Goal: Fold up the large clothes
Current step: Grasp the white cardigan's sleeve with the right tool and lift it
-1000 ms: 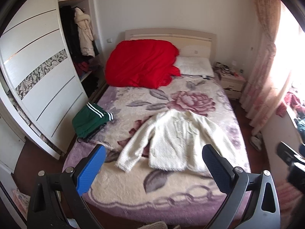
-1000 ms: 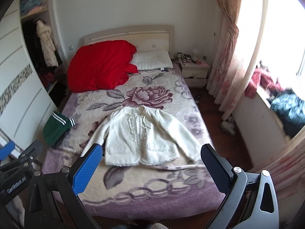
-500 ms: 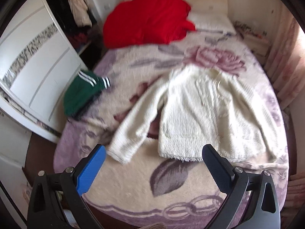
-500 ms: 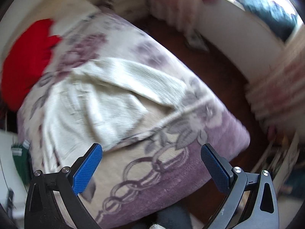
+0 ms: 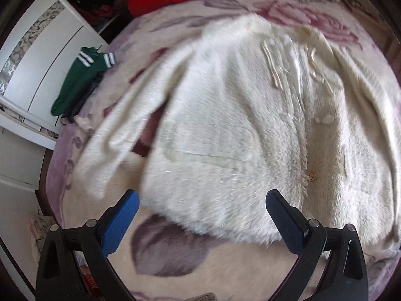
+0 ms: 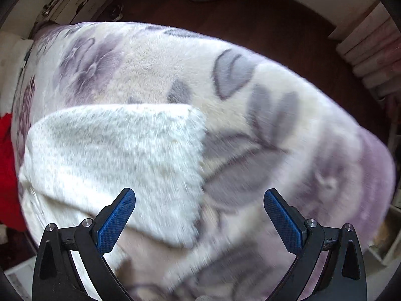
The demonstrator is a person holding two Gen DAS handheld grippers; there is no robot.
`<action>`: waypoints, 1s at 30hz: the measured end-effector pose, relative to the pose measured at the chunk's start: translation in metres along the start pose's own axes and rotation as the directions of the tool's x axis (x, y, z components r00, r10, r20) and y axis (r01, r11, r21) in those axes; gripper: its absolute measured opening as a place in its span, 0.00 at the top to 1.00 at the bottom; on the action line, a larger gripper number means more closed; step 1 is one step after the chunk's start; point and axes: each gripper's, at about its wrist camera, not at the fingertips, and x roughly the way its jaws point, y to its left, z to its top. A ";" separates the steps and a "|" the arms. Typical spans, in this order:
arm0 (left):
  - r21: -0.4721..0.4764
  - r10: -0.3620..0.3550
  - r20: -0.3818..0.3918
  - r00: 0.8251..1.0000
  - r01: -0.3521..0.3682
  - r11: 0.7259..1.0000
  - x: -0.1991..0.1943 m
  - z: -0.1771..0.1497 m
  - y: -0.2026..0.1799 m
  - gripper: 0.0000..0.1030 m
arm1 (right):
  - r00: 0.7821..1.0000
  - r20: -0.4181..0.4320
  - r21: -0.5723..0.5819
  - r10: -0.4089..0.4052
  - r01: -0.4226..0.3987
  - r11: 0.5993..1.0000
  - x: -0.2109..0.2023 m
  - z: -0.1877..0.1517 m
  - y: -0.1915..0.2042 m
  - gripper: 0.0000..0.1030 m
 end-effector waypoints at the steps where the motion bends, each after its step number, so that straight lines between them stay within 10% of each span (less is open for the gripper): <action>1: 0.015 0.001 -0.006 1.000 -0.001 1.000 0.005 0.001 -0.009 0.00 | 0.999 -0.005 -0.009 0.033 -0.033 0.999 0.012 0.006 0.004 0.14; 6: 0.086 -0.021 -0.015 1.000 0.022 0.996 0.019 0.006 -0.053 0.00 | 1.000 -0.017 -0.172 0.002 -0.005 0.985 0.024 0.005 0.042 0.89; 13: 0.182 -0.096 -0.013 0.995 0.097 0.978 0.029 0.013 -0.103 0.00 | 0.956 0.289 -0.243 0.045 0.028 0.970 -0.059 0.059 0.055 0.90; 17: 0.240 -0.093 -0.034 0.995 0.098 0.966 0.045 0.012 -0.127 0.00 | 0.979 0.202 -0.255 -0.014 0.067 0.965 -0.021 0.101 0.057 0.77; 19: 0.250 -0.093 -0.043 0.995 0.101 0.963 0.048 0.013 -0.130 0.00 | 0.991 0.127 -0.169 -0.037 0.058 0.984 -0.003 0.101 0.043 0.51; 23: 0.254 -0.097 -0.046 0.994 0.105 0.962 0.052 0.012 -0.132 0.00 | 0.981 0.091 0.096 0.171 -0.179 0.979 0.004 0.067 -0.005 0.34; 26: 0.249 -0.100 -0.063 0.993 0.112 0.962 0.057 0.014 -0.130 0.00 | 0.922 0.028 0.304 0.386 -0.376 0.876 0.039 0.037 -0.022 0.32; 30: 0.242 -0.099 -0.056 0.993 0.110 0.964 0.053 0.021 -0.126 0.00 | 0.826 0.152 0.401 0.543 -0.554 0.730 0.081 0.030 -0.013 0.32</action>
